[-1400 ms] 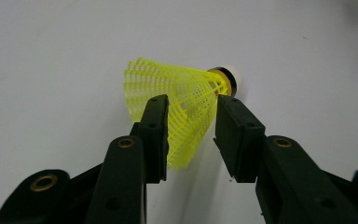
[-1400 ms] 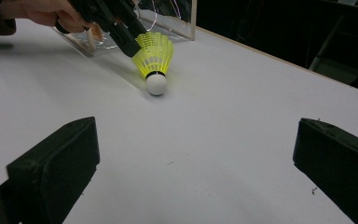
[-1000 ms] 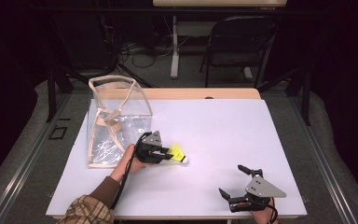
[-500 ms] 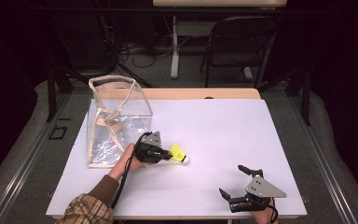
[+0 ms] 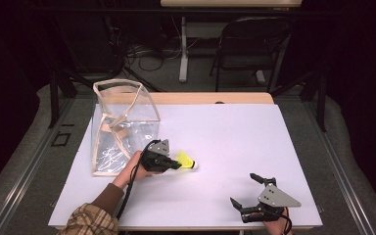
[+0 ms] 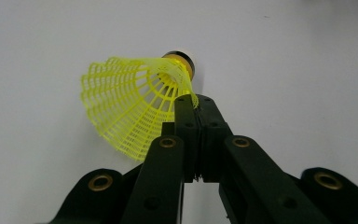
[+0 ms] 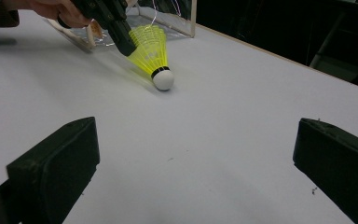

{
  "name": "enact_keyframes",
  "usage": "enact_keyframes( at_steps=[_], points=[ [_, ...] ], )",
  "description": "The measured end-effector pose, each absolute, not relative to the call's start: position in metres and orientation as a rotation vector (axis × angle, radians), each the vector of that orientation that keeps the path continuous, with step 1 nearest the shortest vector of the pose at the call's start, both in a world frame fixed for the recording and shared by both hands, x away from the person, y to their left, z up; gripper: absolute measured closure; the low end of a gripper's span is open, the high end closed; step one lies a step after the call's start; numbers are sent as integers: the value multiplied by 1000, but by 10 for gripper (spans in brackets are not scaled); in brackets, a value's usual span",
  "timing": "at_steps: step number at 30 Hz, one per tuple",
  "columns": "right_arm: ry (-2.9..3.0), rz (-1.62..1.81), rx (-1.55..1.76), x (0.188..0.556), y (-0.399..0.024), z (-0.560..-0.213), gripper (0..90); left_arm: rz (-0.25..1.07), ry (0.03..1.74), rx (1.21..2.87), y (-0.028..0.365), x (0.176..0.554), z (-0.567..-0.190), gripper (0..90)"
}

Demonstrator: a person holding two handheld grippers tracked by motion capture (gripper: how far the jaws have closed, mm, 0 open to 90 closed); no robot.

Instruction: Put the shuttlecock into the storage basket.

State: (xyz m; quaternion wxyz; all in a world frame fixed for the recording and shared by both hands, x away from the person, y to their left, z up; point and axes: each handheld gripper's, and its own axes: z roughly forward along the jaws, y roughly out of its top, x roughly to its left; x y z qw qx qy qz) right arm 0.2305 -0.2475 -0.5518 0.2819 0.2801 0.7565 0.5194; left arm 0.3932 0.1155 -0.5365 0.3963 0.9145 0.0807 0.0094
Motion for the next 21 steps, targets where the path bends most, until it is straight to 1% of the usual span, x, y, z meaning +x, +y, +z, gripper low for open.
enact_keyframes(
  at_steps=[5,8,15,21],
  points=[
    [2025,1390,751,231,-248,-552,0,40,171,2307,115,391,-534,894],
    [2025,1389,749,230,-248,-552,0,73,156,2310,115,390,-531,895],
    [2024,1386,749,230,-248,-551,0,118,171,2274,115,388,-526,895],
    [2015,1391,753,230,-249,-551,0,134,171,2277,111,387,-528,895]
  ],
)
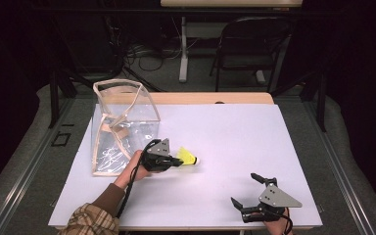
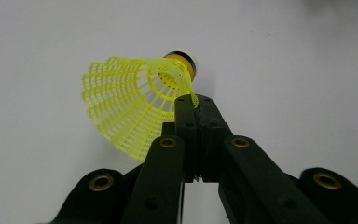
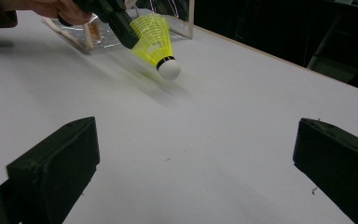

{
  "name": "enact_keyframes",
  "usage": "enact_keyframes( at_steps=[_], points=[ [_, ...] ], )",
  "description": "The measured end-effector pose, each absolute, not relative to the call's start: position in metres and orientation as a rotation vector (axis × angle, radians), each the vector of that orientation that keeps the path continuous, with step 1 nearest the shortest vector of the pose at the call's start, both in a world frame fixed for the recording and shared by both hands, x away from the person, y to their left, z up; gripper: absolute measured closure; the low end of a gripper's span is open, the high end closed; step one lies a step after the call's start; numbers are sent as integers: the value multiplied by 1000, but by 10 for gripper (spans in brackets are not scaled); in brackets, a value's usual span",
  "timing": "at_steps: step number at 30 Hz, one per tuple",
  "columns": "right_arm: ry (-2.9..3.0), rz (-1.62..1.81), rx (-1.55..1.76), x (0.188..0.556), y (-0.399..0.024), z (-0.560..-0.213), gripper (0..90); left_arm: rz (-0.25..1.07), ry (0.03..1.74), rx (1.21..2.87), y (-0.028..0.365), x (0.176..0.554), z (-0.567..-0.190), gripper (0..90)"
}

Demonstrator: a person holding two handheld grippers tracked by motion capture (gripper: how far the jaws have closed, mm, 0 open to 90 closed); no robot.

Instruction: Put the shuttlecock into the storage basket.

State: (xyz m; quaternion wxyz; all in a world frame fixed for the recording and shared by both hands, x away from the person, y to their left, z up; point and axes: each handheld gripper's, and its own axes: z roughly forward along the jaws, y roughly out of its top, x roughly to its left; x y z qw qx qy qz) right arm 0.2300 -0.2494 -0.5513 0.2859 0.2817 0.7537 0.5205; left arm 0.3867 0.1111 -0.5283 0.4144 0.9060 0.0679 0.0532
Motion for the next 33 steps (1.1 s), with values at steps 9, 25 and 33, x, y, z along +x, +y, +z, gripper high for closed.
enact_keyframes(
  at_steps=[9,25,33],
  points=[
    [2011,1388,751,229,-248,-550,0,160,167,2268,112,384,-525,895],
    [2011,1388,755,229,-249,-551,0,202,152,2255,113,382,-522,895],
    [2010,1387,760,228,-249,-551,0,225,138,2260,112,380,-519,895]
  ],
)
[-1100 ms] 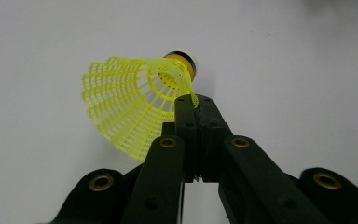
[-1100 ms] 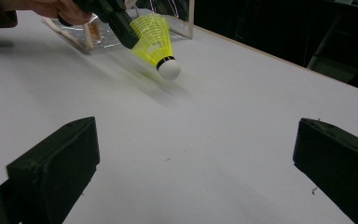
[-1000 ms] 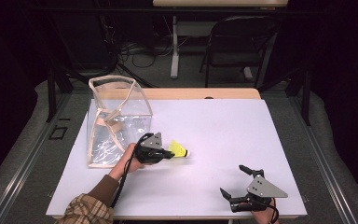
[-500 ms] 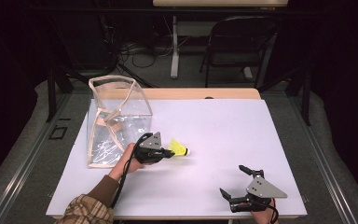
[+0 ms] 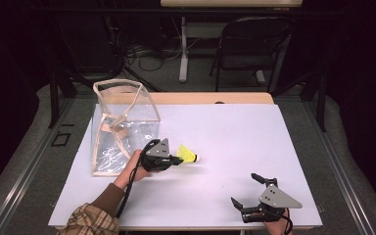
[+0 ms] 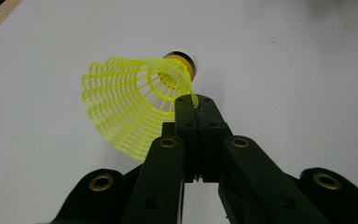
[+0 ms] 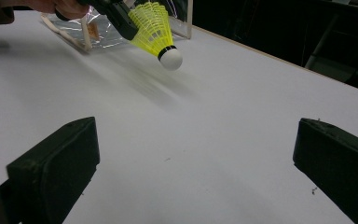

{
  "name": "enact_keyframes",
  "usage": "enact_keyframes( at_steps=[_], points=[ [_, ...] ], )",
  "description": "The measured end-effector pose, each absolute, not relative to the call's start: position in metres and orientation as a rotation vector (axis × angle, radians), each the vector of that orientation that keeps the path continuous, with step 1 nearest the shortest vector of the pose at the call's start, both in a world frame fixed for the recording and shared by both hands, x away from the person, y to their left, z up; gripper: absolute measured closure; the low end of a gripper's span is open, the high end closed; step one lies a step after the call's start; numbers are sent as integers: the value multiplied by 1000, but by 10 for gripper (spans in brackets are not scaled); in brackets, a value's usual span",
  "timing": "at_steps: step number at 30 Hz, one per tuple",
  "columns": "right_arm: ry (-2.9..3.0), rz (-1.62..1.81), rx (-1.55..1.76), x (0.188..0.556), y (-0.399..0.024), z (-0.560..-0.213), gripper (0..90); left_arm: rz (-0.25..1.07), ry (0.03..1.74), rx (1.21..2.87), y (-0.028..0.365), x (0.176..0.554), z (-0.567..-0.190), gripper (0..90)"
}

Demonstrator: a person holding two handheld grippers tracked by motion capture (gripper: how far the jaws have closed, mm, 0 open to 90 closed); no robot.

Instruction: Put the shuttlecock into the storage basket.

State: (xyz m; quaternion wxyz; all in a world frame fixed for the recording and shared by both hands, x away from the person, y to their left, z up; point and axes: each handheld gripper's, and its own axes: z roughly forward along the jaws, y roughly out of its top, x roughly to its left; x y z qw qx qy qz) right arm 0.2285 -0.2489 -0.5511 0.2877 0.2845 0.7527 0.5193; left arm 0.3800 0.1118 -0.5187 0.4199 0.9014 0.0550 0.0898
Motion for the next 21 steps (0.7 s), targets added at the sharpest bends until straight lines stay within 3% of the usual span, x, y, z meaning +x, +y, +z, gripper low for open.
enact_keyframes(
  at_steps=[21],
  points=[
    [2008,1387,758,228,-248,-551,0,231,134,2258,109,383,-507,895]
  ],
)
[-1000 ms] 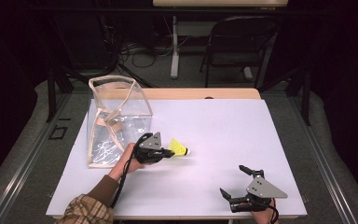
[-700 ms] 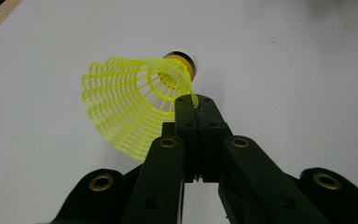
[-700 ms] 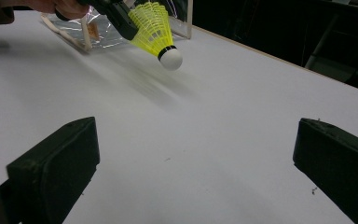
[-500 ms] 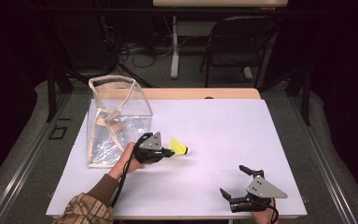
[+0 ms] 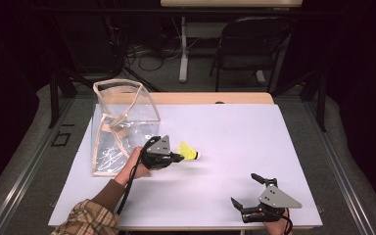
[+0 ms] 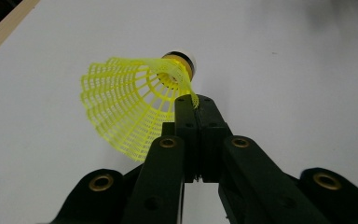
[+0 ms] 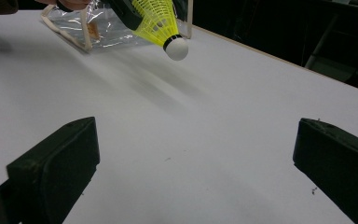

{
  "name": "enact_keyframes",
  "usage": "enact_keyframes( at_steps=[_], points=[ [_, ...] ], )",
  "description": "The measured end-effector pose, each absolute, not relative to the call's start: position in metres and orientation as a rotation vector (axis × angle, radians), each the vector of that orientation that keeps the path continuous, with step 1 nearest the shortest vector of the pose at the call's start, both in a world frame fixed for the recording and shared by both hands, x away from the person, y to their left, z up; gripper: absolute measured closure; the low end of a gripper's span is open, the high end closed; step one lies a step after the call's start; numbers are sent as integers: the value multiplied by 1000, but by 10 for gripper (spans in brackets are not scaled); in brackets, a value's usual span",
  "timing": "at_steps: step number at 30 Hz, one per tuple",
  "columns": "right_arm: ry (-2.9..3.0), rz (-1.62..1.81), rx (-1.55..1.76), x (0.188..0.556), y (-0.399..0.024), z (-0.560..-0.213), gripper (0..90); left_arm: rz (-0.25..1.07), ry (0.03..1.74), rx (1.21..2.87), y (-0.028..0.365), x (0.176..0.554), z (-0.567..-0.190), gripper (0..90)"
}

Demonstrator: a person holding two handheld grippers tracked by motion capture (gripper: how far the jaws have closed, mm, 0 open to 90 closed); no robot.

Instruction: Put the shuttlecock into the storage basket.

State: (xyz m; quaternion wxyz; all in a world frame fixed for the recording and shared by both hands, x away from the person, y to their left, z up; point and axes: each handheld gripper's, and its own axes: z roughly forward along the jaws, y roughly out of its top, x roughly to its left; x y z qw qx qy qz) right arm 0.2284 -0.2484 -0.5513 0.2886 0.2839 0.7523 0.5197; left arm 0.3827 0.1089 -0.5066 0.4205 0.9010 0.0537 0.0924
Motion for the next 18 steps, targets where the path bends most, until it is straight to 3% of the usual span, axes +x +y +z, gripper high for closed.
enact_keyframes(
  at_steps=[18],
  points=[
    [2006,1390,758,228,-248,-551,0,246,150,2234,107,385,-494,895]
  ],
)
